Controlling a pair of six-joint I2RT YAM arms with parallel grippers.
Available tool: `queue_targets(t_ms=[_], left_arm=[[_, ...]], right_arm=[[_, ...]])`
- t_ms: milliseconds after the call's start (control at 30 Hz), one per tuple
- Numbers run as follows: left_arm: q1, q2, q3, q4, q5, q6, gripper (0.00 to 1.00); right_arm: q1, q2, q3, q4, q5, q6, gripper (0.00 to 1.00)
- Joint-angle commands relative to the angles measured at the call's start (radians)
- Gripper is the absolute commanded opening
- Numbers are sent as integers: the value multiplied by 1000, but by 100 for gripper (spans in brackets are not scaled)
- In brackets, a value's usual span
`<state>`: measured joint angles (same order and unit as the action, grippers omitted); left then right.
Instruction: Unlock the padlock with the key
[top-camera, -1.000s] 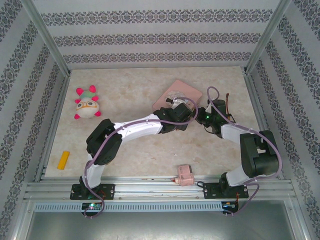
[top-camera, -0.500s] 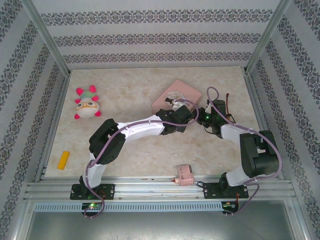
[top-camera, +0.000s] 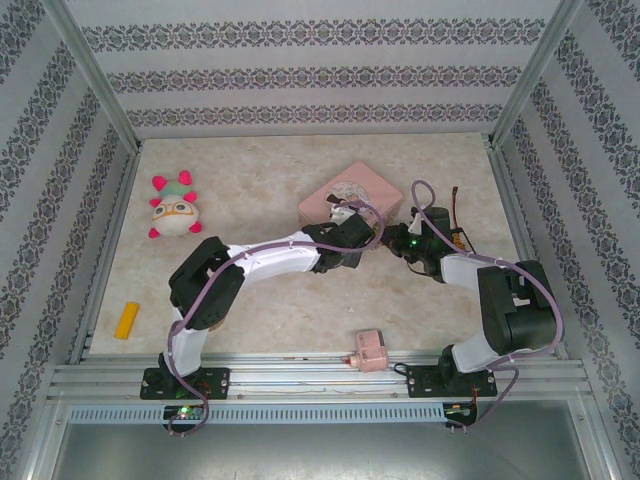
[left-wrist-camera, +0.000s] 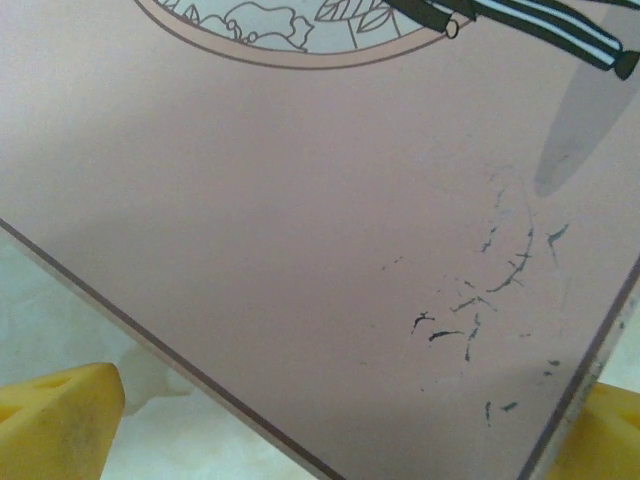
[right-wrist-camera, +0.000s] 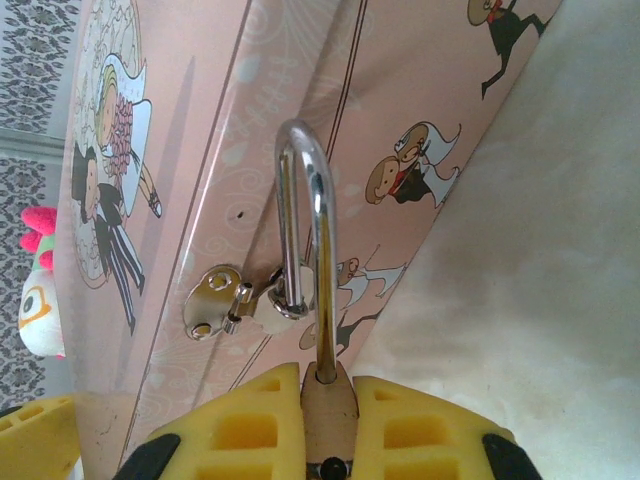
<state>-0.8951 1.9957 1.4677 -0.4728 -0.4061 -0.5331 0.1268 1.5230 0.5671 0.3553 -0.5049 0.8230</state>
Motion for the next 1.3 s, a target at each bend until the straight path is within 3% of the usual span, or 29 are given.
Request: queue_targets(t_ms=[0,333,633,1267], left_arm=[[32,-66,-21,-39,-13,-31,99],[24,-148,-53,144,66,-34,99],[22,-19,55,69,24,-18,99],[22,-29,-49,31,-31,-47,99]], right_arm=[[-3,-2,-2,14,-9,-2,0],[-3,5,0,17,-12,6,0],[0,14,1,17,-7,12,0],[-3,69,42,49,11,46,0]])
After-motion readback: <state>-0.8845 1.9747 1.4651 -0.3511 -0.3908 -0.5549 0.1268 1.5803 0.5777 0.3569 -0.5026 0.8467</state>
